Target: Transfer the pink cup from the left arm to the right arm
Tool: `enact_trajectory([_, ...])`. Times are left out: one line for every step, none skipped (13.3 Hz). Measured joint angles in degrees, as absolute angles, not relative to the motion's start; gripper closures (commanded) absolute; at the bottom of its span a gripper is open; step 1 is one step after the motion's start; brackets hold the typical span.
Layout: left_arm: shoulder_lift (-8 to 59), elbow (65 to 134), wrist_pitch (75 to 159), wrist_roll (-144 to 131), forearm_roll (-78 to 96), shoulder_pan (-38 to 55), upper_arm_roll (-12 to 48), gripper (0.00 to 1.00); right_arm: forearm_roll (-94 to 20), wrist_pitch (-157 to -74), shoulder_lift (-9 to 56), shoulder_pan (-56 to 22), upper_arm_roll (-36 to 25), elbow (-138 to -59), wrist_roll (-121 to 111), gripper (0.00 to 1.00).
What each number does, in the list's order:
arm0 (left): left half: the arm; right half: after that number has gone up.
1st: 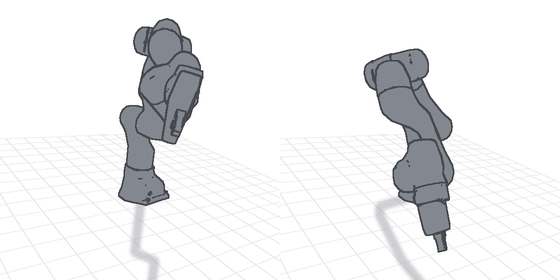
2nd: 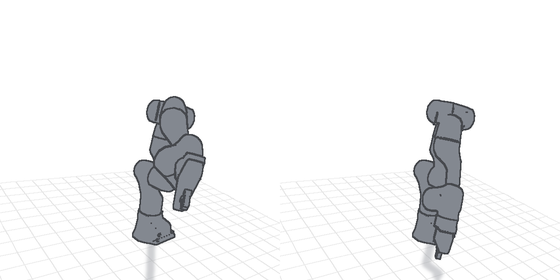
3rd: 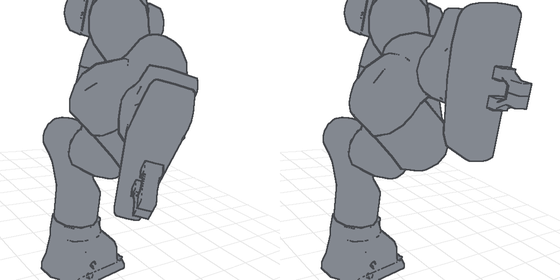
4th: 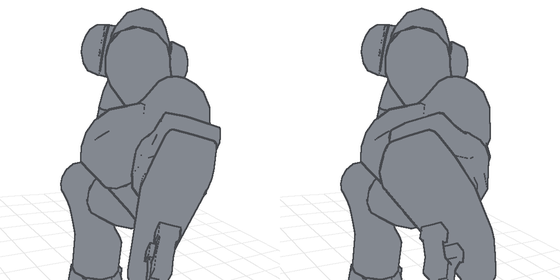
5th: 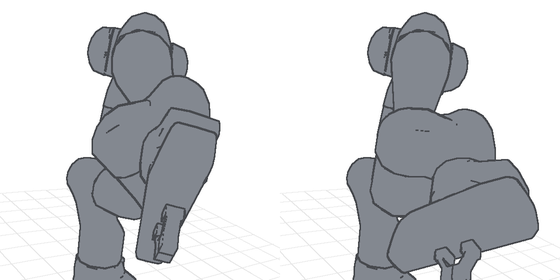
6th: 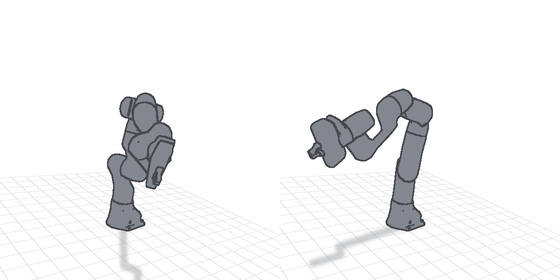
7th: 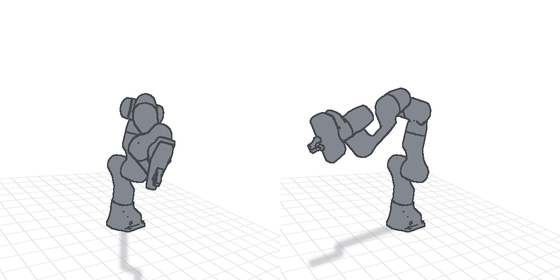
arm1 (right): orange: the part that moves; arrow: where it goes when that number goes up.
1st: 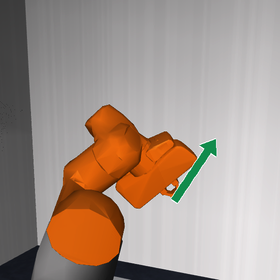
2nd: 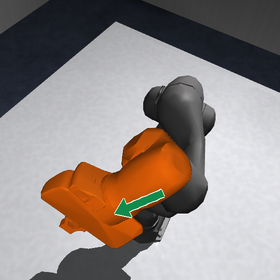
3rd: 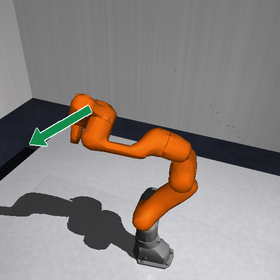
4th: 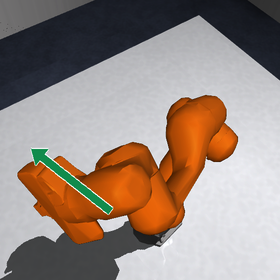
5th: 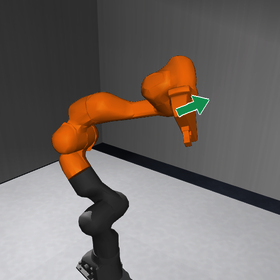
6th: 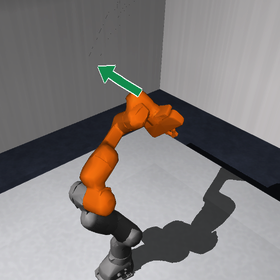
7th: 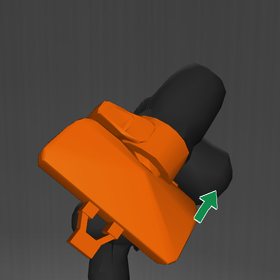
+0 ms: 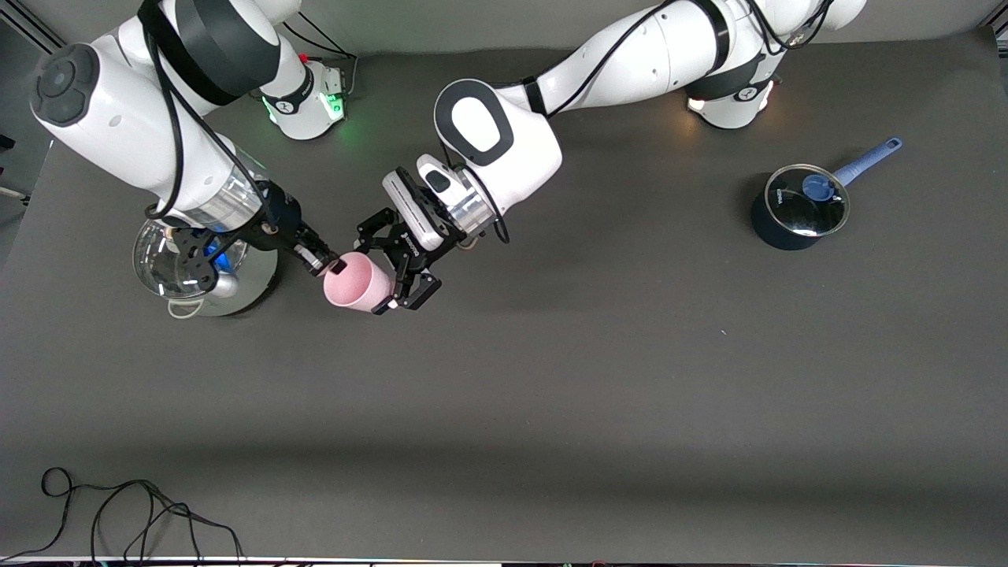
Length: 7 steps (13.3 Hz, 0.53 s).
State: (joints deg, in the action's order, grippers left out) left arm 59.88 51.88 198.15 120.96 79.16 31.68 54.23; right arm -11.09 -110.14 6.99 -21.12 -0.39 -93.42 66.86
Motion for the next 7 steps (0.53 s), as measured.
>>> enact_trajectory([59.88, 51.89, 198.15, 120.85, 78.75, 31.63, 54.13, 0.0, -9.19, -110.85, 7.01, -20.89, -0.6, -93.22, 66.86, 1.0])
enact_trajectory([59.87, 51.87, 198.24, 120.85, 78.28, 31.49, 53.89, 0.0, -7.01, -111.31, 7.07, -20.42, -0.81, -92.88, 66.86, 1.0])
enact_trajectory([59.88, 51.92, 198.3, 120.83, 77.57, 31.07, 53.41, 0.0, -4.84, -111.39, 7.19, -19.74, -1.03, -92.51, 66.79, 1.0])
enact_trajectory([59.9, 52.1, 198.2, 120.83, 76.65, 30.38, 52.82, 0.0, -2.82, -111.39, 7.45, -18.68, -1.18, -92.05, 66.24, 1.0])
enact_trajectory([59.93, 52.71, 197.68, 120.83, 75.66, 29.18, 52.47, 0.0, -1.4, -111.39, 7.75, -17.1, -1.27, -91.75, 64.46, 1.0])
enact_trajectory([59.9, 53.95, 196.38, 120.83, 74.74, 27.24, 52.43, 0.0, -0.83, -111.39, 8.02, -15.01, -1.36, -91.54, 61.04, 1.0])
enact_trajectory([59.76, 55.53, 194.03, 120.83, 74.06, 24.78, 52.47, 0.0, -0.66, -111.38, 8.18, -12.55, -1.49, -91.43, 56.38, 1.0])
